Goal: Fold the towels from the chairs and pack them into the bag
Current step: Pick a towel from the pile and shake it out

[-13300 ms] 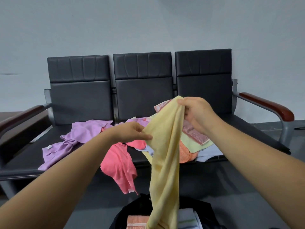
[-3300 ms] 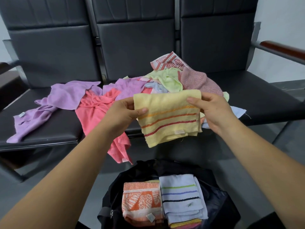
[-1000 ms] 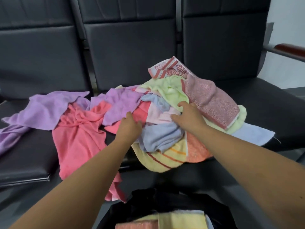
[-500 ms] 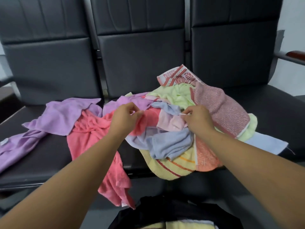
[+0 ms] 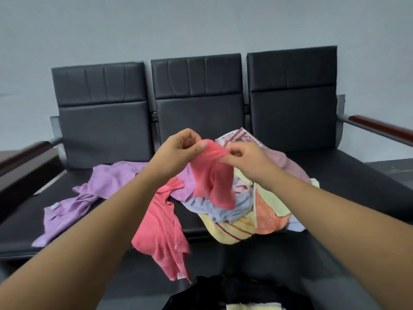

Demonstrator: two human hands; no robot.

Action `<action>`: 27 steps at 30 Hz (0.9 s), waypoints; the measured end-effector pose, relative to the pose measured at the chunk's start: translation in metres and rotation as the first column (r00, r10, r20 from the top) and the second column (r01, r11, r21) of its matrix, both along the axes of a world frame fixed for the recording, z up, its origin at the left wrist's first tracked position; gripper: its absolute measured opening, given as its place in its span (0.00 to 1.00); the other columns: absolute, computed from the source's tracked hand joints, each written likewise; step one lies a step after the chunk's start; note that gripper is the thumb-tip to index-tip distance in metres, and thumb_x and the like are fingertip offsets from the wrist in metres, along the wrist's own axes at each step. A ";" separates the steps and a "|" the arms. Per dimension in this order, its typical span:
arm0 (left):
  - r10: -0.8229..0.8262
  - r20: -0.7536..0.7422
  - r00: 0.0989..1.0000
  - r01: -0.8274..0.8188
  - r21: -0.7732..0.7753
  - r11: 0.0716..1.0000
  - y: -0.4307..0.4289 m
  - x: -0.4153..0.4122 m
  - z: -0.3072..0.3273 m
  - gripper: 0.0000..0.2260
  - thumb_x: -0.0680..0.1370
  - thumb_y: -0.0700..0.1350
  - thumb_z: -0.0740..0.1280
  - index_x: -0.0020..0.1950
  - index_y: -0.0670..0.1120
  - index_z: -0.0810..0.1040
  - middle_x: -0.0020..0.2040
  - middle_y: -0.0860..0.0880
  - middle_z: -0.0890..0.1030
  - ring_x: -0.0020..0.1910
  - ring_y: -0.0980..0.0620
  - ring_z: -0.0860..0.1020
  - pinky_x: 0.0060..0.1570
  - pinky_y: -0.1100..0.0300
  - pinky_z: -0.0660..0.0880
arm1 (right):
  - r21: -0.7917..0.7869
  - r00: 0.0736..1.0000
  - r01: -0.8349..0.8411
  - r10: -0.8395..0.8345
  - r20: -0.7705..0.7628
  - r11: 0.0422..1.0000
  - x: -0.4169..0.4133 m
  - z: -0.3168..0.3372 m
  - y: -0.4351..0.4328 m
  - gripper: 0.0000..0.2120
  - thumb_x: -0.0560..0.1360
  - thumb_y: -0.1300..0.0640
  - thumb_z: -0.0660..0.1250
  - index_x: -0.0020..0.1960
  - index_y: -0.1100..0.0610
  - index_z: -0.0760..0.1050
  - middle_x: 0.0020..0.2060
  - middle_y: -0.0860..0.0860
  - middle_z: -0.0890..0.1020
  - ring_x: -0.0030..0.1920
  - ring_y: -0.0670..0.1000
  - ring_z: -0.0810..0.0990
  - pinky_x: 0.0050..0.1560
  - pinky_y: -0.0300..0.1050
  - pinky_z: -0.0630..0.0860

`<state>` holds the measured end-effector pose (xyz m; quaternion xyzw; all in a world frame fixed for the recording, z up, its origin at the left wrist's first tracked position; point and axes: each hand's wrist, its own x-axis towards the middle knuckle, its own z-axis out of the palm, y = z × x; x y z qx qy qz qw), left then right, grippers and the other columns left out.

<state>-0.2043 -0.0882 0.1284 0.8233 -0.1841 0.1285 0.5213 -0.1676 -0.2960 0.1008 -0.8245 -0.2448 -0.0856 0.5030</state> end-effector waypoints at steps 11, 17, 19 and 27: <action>-0.140 -0.161 0.977 0.123 -0.113 0.986 -0.001 -0.063 0.044 0.10 0.83 0.44 0.64 0.43 0.44 0.70 0.32 0.54 0.75 0.32 0.58 0.74 0.35 0.70 0.73 | 0.255 0.997 0.053 -0.036 -0.072 0.966 -0.070 0.096 -0.035 0.06 0.75 0.60 0.73 0.40 0.54 0.82 0.35 0.51 0.81 0.35 0.48 0.76 0.37 0.42 0.70; -0.402 -0.098 0.911 0.311 -0.479 0.821 -0.019 -0.082 0.078 0.10 0.80 0.45 0.64 0.40 0.45 0.69 0.31 0.50 0.68 0.26 0.56 0.67 0.27 0.65 0.67 | 0.543 0.931 -0.167 0.313 -0.189 0.823 -0.096 0.125 -0.048 0.05 0.75 0.61 0.69 0.51 0.58 0.80 0.44 0.58 0.81 0.44 0.54 0.80 0.49 0.50 0.76; -0.383 -0.074 0.921 0.294 -0.513 0.807 -0.021 -0.082 0.081 0.09 0.80 0.45 0.66 0.41 0.46 0.71 0.34 0.48 0.68 0.29 0.54 0.65 0.30 0.60 0.61 | 0.538 0.902 -0.221 0.381 -0.205 0.813 -0.105 0.131 -0.048 0.11 0.77 0.61 0.68 0.59 0.62 0.79 0.51 0.61 0.83 0.50 0.55 0.82 0.58 0.52 0.79; -0.112 -0.457 0.882 0.051 -0.143 0.988 -0.020 -0.105 0.055 0.17 0.81 0.55 0.65 0.51 0.41 0.80 0.43 0.43 0.82 0.40 0.48 0.80 0.37 0.61 0.77 | 0.152 0.755 -0.333 0.360 -0.548 0.931 -0.111 0.090 -0.062 0.14 0.81 0.63 0.66 0.66 0.65 0.76 0.51 0.57 0.84 0.45 0.53 0.84 0.43 0.45 0.82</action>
